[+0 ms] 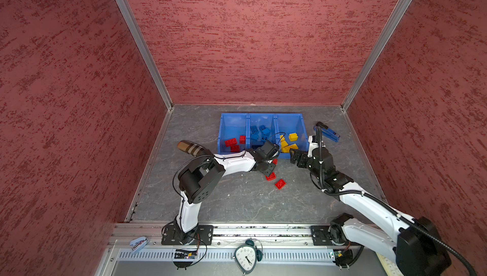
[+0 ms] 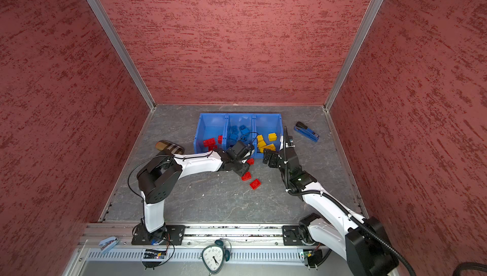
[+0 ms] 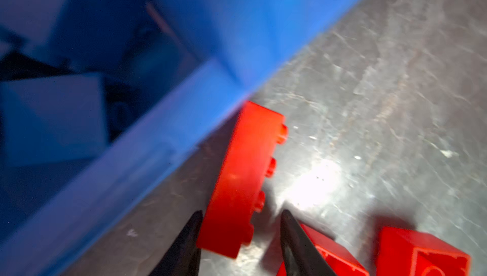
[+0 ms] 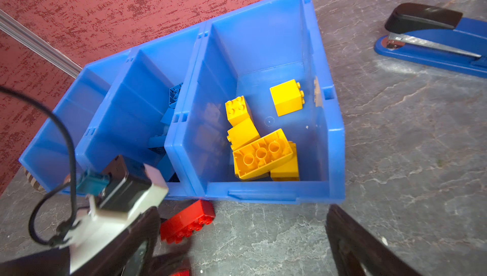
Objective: Sort the legos into containers by color
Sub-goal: Touch the lego at the center of the table, then pick up the lego from the center of the table.
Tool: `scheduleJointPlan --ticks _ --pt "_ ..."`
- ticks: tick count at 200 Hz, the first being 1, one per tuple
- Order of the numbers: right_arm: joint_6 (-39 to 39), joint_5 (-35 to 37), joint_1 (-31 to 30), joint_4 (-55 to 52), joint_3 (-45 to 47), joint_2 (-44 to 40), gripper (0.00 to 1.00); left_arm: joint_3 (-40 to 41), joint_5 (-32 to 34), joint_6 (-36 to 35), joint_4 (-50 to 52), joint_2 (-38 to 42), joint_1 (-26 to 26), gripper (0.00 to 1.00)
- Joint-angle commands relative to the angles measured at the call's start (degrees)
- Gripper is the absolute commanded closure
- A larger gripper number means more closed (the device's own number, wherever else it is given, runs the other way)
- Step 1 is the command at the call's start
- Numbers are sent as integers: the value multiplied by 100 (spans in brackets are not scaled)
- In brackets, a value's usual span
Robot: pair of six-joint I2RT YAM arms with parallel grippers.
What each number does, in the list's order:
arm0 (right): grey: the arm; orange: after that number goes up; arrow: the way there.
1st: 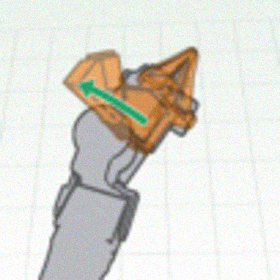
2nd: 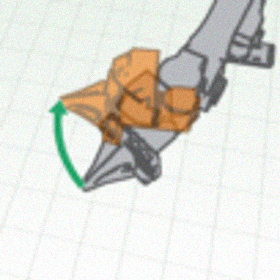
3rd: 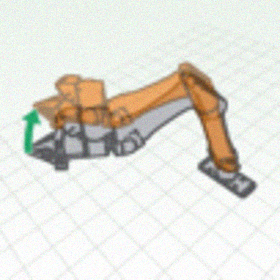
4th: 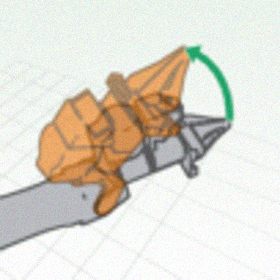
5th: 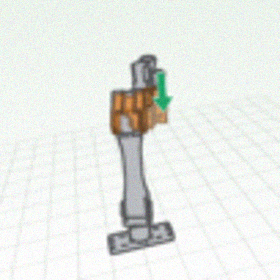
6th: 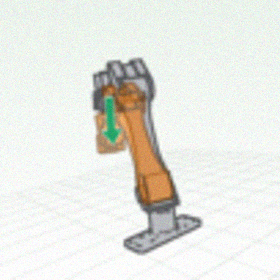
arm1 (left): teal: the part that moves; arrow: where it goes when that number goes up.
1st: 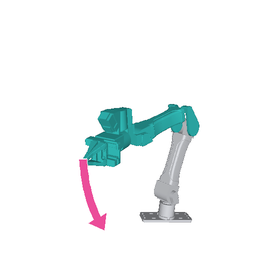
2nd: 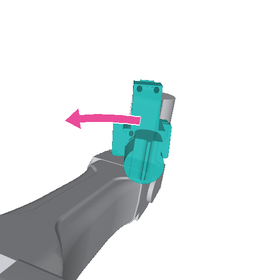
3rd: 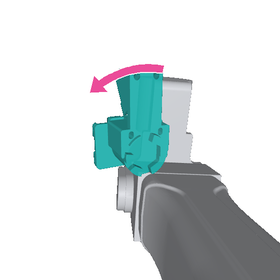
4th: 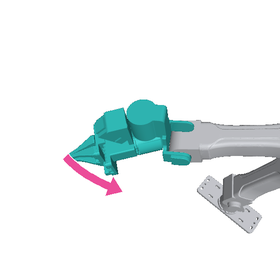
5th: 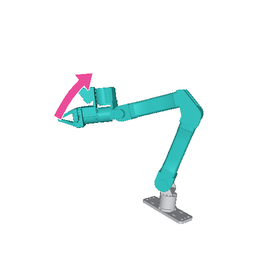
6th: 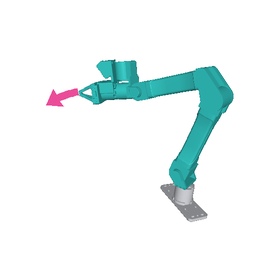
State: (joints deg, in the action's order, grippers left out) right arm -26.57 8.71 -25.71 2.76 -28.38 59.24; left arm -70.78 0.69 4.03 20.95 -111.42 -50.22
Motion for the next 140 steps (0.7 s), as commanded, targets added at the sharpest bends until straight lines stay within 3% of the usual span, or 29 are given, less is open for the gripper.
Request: scheduleJointPlan --ticks 1,36,88,140 --pt "-13 64 -11 119 -18 26 1 55 -65 -109 -233 183 -56 50" --pt "-14 78 -11 101 -7 -7 1 -54 682 72 -149 -70 44 46" --pt "-40 104 -6 84 17 -57 1 -264 208 -86 -349 -296 -5 46" --pt "-32 119 -13 83 36 -106 1 -451 332 -60 -519 -537 -36 50"
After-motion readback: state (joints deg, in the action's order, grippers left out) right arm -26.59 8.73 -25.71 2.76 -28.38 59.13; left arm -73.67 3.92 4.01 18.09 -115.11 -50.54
